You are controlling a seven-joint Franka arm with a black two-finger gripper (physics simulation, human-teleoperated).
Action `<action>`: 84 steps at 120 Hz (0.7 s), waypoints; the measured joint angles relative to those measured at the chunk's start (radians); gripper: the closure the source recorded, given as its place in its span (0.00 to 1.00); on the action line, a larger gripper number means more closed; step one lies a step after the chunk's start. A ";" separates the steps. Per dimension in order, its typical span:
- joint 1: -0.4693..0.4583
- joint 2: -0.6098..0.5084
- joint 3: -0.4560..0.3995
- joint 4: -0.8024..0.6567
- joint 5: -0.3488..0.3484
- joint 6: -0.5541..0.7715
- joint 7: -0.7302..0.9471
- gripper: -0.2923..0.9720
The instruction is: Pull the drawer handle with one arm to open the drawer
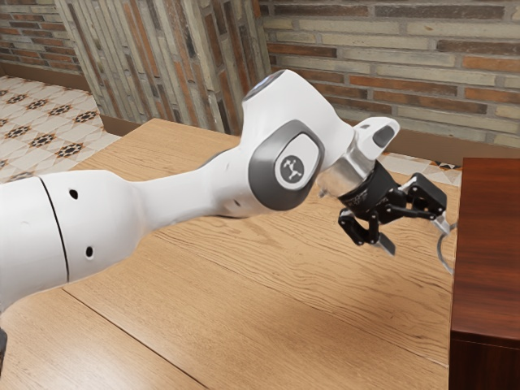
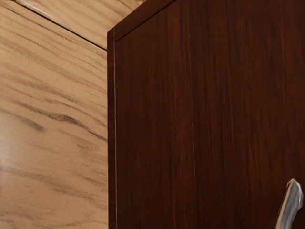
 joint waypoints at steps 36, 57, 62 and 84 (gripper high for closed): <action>0.007 -0.013 0.015 -0.004 0.002 -0.025 -0.038 0.23; 0.010 -0.041 0.021 -0.034 -0.001 -0.063 -0.052 0.23; 0.009 -0.043 0.021 -0.042 -0.001 -0.069 -0.054 0.23; 0.014 -0.050 0.031 -0.062 0.002 -0.084 -0.063 0.23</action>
